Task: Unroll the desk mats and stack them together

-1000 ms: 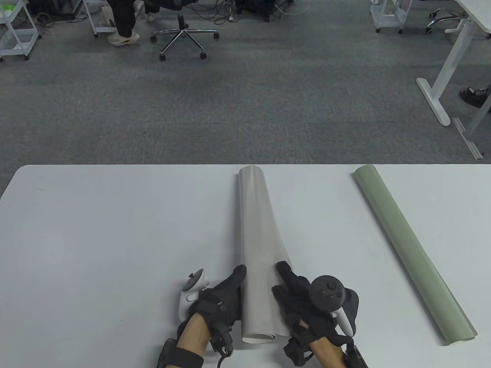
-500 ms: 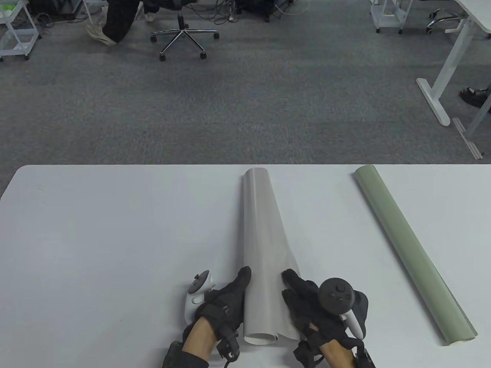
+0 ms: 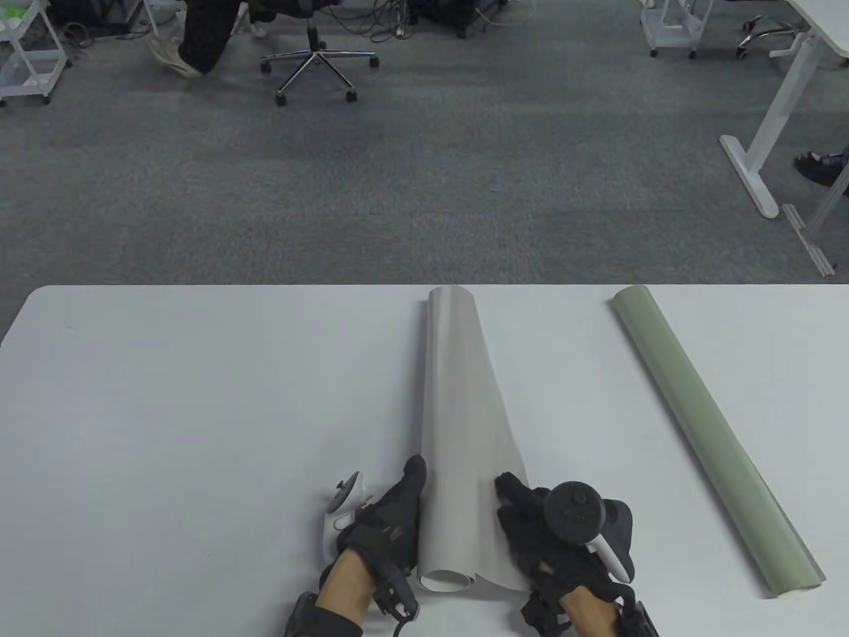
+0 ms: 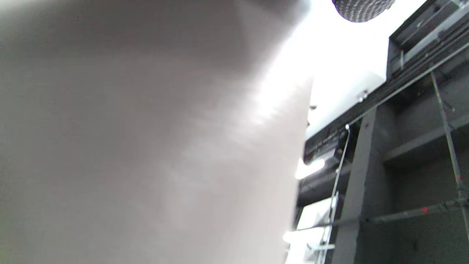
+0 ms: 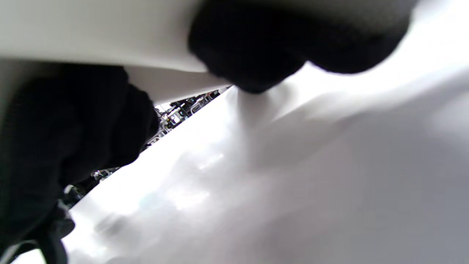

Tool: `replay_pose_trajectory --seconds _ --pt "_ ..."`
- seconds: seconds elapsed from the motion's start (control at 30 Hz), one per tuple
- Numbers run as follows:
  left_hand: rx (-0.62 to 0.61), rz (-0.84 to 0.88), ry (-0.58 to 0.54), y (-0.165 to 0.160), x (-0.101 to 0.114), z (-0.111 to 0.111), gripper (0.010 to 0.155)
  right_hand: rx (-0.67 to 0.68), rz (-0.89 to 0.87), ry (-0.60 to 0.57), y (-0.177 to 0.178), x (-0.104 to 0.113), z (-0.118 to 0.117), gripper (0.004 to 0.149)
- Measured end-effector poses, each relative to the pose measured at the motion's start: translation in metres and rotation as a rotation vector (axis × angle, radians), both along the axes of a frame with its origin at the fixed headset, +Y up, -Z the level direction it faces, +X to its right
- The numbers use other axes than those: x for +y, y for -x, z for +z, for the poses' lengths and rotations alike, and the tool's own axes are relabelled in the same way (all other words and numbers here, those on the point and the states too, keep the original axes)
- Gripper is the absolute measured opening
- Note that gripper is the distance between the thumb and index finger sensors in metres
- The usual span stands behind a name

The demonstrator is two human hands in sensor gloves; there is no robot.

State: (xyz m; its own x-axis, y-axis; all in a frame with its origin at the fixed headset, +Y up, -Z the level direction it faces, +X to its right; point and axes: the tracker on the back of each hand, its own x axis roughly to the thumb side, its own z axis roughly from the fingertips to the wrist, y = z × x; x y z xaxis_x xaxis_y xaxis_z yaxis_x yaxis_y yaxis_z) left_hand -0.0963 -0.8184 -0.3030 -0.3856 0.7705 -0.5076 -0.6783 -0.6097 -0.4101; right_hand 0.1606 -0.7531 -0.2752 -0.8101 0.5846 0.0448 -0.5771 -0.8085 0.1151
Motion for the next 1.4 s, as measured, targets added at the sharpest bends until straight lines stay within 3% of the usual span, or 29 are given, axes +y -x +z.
replay_pose_trajectory --seconds 0.17,0.4,0.5,0.8,0.9,1.07,1.17,1.23,1.4 --pt "-0.039 -0.021 -0.063 0.003 0.002 -0.003 0.098 0.013 -0.015 0.018 0.001 -0.001 0.0 0.052" --pt "-0.018 0.087 0.017 0.001 -0.001 0.0 0.094 0.003 0.069 0.009 -0.005 -0.003 -0.002 0.052" --pt "-0.029 0.01 -0.068 0.005 0.004 -0.003 0.099 -0.005 0.065 0.015 -0.01 -0.004 -0.003 0.052" --pt "-0.013 0.057 -0.003 0.011 -0.001 -0.001 0.094 -0.023 0.175 0.035 -0.018 -0.009 -0.006 0.053" --pt "-0.048 0.037 -0.057 0.011 0.003 -0.004 0.097 -0.02 0.202 0.04 -0.018 -0.008 -0.007 0.053" --pt "-0.02 0.081 0.008 0.009 -0.002 -0.002 0.095 -0.031 0.225 0.043 -0.021 -0.008 -0.006 0.053" --pt "-0.002 0.085 -0.015 0.013 0.0 -0.004 0.093 -0.04 0.23 0.044 -0.023 -0.007 -0.008 0.053" --pt "-0.023 0.068 -0.087 0.015 0.003 -0.006 0.095 -0.04 0.226 0.042 -0.023 -0.007 -0.007 0.053" --pt "-0.006 0.113 -0.046 0.014 0.001 -0.003 0.094 -0.042 0.282 0.046 -0.021 -0.008 -0.008 0.053"
